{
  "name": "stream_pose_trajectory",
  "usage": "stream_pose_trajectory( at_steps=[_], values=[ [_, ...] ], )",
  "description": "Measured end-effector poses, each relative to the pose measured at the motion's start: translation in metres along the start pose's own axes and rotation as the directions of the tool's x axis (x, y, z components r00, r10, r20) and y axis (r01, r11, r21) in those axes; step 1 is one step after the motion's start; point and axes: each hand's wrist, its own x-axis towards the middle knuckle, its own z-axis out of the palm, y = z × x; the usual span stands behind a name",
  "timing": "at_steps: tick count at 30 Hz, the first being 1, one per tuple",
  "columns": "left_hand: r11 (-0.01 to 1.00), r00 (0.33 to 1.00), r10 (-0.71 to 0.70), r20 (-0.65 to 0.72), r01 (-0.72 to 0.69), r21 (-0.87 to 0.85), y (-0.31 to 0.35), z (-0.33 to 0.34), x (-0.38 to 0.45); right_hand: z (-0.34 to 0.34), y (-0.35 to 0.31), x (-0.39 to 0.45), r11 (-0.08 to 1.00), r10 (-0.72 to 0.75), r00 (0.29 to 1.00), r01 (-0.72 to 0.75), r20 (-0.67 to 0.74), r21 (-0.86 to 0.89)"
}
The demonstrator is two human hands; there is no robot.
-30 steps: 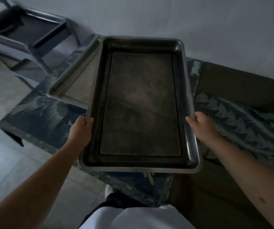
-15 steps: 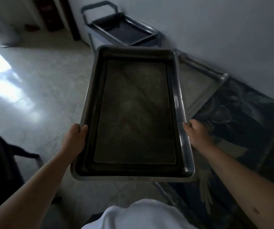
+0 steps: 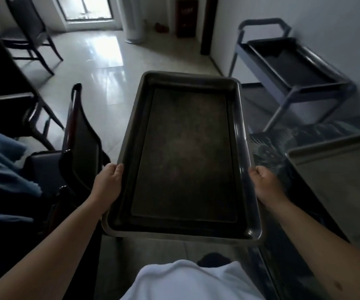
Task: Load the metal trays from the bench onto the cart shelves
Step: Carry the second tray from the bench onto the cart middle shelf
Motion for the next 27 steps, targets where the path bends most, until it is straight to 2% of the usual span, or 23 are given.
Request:
stream_pose_trajectory(
  at_steps=[6, 16, 22, 27],
  values=[
    [0.997, 0.994, -0.080, -0.074, 0.080, -0.007, -0.005, -0.003, 0.068, 0.050, -0.033, 0.100, 0.999, -0.044, 0.992, 0.041, 0.118, 0.030],
    [0.985, 0.974, -0.173, -0.146, 0.169, -0.038, 0.050, 0.020, 0.219, 0.092, -0.098, 0.293, 0.997, -0.022, 0.964, 0.002, 0.266, 0.073],
    [0.981, 0.969, -0.193, -0.156, 0.187, -0.052, 0.059, 0.022, 0.296, 0.117, -0.136, 0.364, 0.999, -0.031, 0.953, 0.018, 0.303, 0.043],
    [0.989, 0.984, -0.148, -0.097, 0.147, -0.020, 0.061, 0.022, 0.388, 0.150, -0.155, 0.415, 0.999, 0.006, 0.964, -0.015, 0.267, 0.031]
  ],
)
